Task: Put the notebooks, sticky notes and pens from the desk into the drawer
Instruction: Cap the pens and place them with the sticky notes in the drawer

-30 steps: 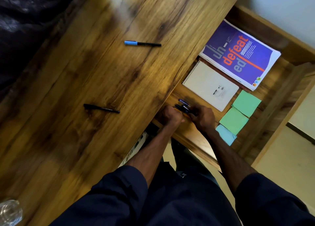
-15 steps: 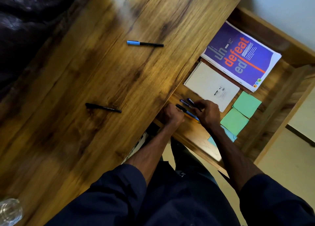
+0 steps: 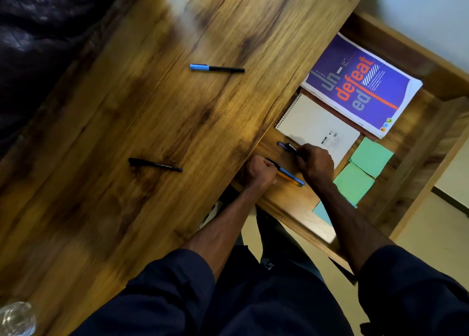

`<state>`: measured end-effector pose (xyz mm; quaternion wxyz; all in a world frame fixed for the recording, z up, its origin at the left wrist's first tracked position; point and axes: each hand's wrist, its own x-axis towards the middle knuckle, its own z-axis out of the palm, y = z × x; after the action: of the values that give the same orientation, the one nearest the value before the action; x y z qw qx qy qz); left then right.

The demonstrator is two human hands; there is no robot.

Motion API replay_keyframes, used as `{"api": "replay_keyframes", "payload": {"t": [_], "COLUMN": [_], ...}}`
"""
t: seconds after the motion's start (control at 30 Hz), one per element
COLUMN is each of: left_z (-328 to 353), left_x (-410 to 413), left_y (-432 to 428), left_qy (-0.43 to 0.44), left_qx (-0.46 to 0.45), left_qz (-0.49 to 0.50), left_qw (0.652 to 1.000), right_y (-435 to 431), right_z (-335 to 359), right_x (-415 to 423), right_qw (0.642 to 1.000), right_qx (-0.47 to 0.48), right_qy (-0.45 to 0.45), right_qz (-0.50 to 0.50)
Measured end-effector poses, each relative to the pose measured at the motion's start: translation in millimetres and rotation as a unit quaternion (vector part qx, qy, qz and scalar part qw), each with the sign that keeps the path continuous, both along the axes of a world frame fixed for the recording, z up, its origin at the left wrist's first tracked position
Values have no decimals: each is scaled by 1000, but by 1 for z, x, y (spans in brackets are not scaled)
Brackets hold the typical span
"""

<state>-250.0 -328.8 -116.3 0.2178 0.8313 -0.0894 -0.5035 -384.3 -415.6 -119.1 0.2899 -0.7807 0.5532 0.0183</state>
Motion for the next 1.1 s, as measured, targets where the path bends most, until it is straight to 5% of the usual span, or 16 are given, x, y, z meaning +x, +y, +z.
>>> {"api": "replay_keyframes", "payload": {"t": [0.33,1.1], "left_z": [13,17], "left_x": [2,7], "left_y": [2,20], "left_qy": [2,30], "left_qx": [-11,-10], "left_qz": [-31,-53], "left_qw": [999,998], "right_y": [23,30], "right_z": [0,-2], "right_x": [2,15], "right_qw": [998,996], "right_qx": [0,27], "right_qy": [-55,-13], "right_qz": [34,81]}}
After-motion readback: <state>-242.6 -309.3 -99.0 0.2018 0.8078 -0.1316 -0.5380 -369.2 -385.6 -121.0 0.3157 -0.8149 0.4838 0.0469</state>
